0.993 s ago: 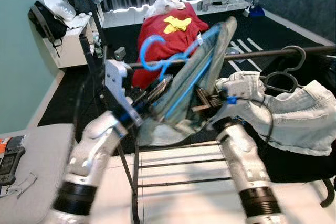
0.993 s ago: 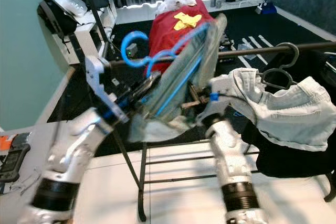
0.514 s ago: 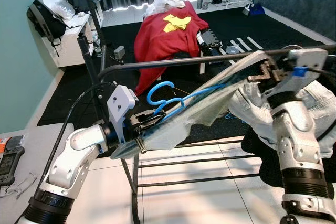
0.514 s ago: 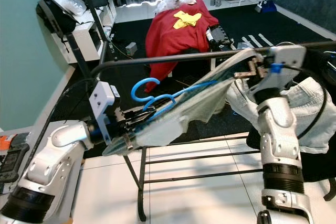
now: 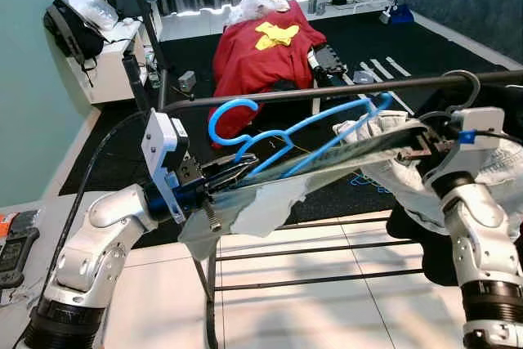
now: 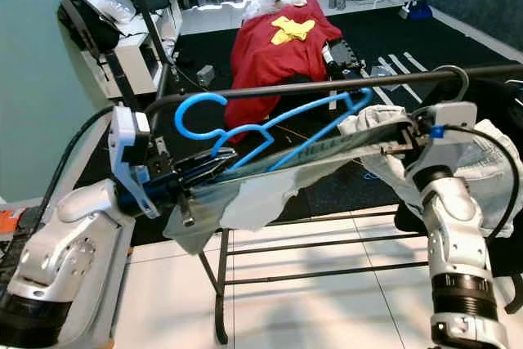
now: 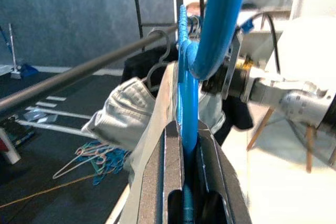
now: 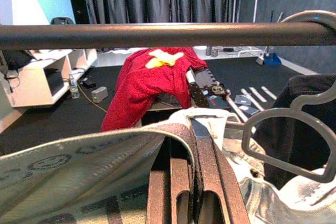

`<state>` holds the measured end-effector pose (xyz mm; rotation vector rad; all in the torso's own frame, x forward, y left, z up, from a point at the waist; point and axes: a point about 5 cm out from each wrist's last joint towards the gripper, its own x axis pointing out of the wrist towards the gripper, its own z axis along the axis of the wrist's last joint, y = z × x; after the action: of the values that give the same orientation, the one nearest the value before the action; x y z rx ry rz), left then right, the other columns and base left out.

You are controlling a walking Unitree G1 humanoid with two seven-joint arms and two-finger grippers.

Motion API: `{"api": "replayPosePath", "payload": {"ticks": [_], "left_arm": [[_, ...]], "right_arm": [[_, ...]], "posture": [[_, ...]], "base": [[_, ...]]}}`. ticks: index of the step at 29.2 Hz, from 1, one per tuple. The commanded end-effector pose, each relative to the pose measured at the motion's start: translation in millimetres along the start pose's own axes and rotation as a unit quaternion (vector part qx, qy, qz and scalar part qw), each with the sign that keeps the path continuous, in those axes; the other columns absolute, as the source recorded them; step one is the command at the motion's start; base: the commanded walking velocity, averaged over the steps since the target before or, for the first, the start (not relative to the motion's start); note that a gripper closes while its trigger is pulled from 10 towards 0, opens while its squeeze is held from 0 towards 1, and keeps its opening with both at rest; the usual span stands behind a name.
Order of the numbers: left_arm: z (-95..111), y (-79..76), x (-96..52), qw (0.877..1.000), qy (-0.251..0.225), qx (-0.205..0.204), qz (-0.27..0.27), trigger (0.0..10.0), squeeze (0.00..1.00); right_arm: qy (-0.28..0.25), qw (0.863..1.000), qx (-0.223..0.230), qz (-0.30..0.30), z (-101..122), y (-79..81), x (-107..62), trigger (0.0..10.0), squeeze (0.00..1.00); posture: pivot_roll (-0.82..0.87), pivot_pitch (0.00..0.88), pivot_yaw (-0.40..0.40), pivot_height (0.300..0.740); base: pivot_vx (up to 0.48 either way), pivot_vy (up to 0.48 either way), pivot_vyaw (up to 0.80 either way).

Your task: Hang hanger

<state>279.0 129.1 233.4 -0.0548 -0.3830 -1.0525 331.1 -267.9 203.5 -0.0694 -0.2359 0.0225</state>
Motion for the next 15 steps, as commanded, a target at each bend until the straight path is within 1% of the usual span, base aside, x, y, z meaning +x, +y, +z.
{"api": "replayPosePath", "payload": {"ticks": [1,2,4,5,7,8,9,10,11,12,13,14,15], "left_arm": [[6,1.1,-1.6,1.000,-0.012,-0.002,0.004,0.0,0.00],[8,1.2,0.7,1.000,-0.027,-0.008,0.011,0.0,0.00],[8,1.2,0.7,1.000,-0.027,-0.008,0.011,0.0,0.00],[12,3.1,4.0,0.998,-0.047,-0.014,0.027,0.0,0.00],[12,3.1,4.0,0.998,-0.047,-0.014,0.027,0.0,0.00],[16,8.5,8.0,0.995,-0.076,-0.016,0.060,0.0,0.00],[17,18.9,13.9,0.989,-0.091,-0.009,0.119,0.0,0.00],[17,18.9,13.9,0.989,-0.091,-0.009,0.119,0.0,0.00],[15,29.6,20.1,0.979,-0.088,0.009,0.183,0.0,0.00],[15,29.6,20.1,0.979,-0.088,0.009,0.183,0.0,0.00],[13,35.6,25.0,0.970,-0.091,0.022,0.226,0.0,0.00],[12,39.3,29.2,0.960,-0.100,0.024,0.260,0.0,0.00],[12,39.3,29.2,0.960,-0.100,0.024,0.260,0.0,0.00]], "right_arm": [[0.021,1.000,0.013,0.008,-10,5.3,-0.3,0.0,0.00],[0.026,0.999,0.018,0.013,-13,9.2,-0.4,0.0,0.00],[0.026,0.999,0.018,0.013,-13,9.2,-0.4,0.0,0.00],[0.030,0.999,0.027,0.023,-16,16.7,-0.4,0.0,0.00],[0.030,0.999,0.027,0.023,-16,16.7,-0.4,0.0,0.00],[0.034,0.998,0.036,0.042,-20,29.0,-0.5,0.0,0.00],[0.033,0.996,0.051,0.066,-22,47.6,-0.1,0.0,0.00],[0.033,0.996,0.051,0.066,-22,47.6,-0.1,0.0,0.00],[0.028,0.993,0.069,0.096,-23,71.3,0.3,0.0,0.00],[0.028,0.993,0.069,0.096,-23,71.3,0.3,0.0,0.00],[0.024,0.988,0.086,0.127,-23,94.1,-0.5,0.0,0.00],[0.028,0.982,0.095,0.162,-27,117.4,-3.7,0.0,0.00],[0.028,0.982,0.095,0.162,-27,117.4,-3.7,0.0,0.00]], "posture": [[-0.09,0.043,0.056,0.740],[-0.09,0.042,0.055,0.740],[-0.09,0.042,0.055,0.740],[-0.09,0.041,0.055,0.740],[-0.09,0.041,0.055,0.740],[-0.09,0.040,0.054,0.740],[-0.09,0.037,0.054,0.740],[-0.09,0.037,0.054,0.740],[-0.09,0.036,0.055,0.740],[-0.09,0.036,0.055,0.740],[-0.09,0.032,0.057,0.740],[-0.09,0.030,0.057,0.740],[-0.09,0.030,0.057,0.740]], "base": [[0.000,0.000,0.00],[0.000,0.000,0.00],[0.000,0.000,0.00],[0.000,0.000,0.00],[0.000,0.000,0.00],[0.000,0.000,0.00],[0.000,0.000,0.00],[0.000,0.000,0.00],[0.000,0.000,0.00],[0.000,0.000,0.00],[0.000,0.000,0.00],[0.000,0.000,0.00],[0.000,0.000,0.00]]}}
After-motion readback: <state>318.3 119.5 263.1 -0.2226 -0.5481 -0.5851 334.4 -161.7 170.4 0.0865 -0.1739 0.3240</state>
